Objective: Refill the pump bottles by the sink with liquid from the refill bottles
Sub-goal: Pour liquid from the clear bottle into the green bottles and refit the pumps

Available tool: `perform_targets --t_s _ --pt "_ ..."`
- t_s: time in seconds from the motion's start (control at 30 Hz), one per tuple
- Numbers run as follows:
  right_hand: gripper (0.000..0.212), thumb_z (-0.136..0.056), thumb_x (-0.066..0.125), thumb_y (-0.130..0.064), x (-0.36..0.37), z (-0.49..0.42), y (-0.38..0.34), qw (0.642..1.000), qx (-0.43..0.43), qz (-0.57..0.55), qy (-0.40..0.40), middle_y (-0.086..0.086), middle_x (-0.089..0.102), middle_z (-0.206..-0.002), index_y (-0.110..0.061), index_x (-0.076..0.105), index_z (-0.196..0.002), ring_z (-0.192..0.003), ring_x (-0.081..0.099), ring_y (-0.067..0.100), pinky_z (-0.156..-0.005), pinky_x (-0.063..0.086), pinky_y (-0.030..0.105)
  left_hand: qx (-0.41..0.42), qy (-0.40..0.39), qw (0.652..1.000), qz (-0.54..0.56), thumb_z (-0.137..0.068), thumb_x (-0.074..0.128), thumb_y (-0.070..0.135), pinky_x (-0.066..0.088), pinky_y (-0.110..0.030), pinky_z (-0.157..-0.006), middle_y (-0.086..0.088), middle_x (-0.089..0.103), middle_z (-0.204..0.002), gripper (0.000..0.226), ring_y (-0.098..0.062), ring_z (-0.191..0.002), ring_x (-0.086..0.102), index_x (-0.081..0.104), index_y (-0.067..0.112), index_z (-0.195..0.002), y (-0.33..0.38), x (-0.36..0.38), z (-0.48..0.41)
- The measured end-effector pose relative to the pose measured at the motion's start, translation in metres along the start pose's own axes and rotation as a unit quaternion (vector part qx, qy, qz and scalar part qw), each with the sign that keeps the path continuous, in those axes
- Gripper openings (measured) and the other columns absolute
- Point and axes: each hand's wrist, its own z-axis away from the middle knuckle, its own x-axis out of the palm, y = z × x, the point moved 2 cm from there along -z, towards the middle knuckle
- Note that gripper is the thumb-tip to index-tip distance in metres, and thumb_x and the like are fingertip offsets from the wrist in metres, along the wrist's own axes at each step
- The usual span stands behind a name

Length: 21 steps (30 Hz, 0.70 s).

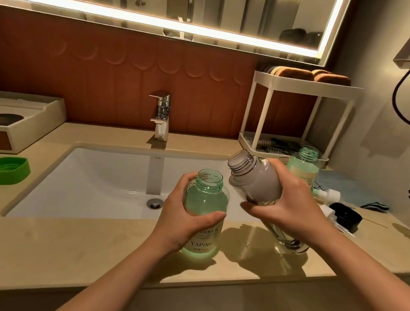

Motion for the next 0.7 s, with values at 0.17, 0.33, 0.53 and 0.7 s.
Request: perform_targets --t_s 0.17,0.33,0.53,0.7 --pt "0.075 -0.056 0.08 -0.047 -0.001 -0.005 0.002 0.999 -0.006 0.04 -0.012 -0.012 0.055 -0.103 -0.037 0.042 -0.12 -0.086 0.058 0.01 -0.07 0.055 0.035 -0.007 -0.008 1.0 0.007 -0.047 0.079 0.049 0.051 -0.014 -0.074 0.022 0.062 -0.104 0.07 0.001 -0.097 0.06 0.048 0.043 -0.109 -0.001 0.001 -0.006" --pt "0.079 -0.057 0.08 -0.045 -0.003 -0.01 0.0 0.996 -0.006 0.082 -0.031 -0.011 0.052 -0.104 -0.031 0.043 -0.125 -0.089 0.057 0.017 -0.072 0.053 0.043 -0.016 -0.04 0.999 0.011 -0.054 0.08 0.033 0.048 -0.008 -0.069 0.018 0.06 -0.105 0.064 0.008 -0.094 0.059 0.048 0.039 -0.109 0.0 0.0 -0.013" --pt "0.077 -0.057 0.079 -0.045 -0.007 -0.014 -0.005 0.992 -0.013 0.121 -0.042 -0.015 0.049 -0.101 -0.034 0.042 -0.124 -0.086 0.054 0.013 -0.069 0.051 0.034 -0.018 -0.041 0.999 0.027 -0.052 0.082 0.035 0.049 -0.011 -0.069 0.019 0.062 -0.101 0.065 0.004 -0.092 0.061 0.05 0.038 -0.108 0.0 0.001 -0.014" --pt "0.078 -0.057 0.078 -0.047 -0.01 -0.017 -0.007 0.988 -0.02 0.147 -0.049 -0.013 0.053 -0.106 -0.033 0.042 -0.125 -0.088 0.051 0.011 -0.07 0.045 0.03 -0.017 -0.039 0.999 0.021 -0.053 0.081 0.033 0.049 -0.01 -0.069 0.022 0.062 -0.099 0.063 0.007 -0.092 0.06 0.049 0.041 -0.107 -0.002 0.001 -0.014"
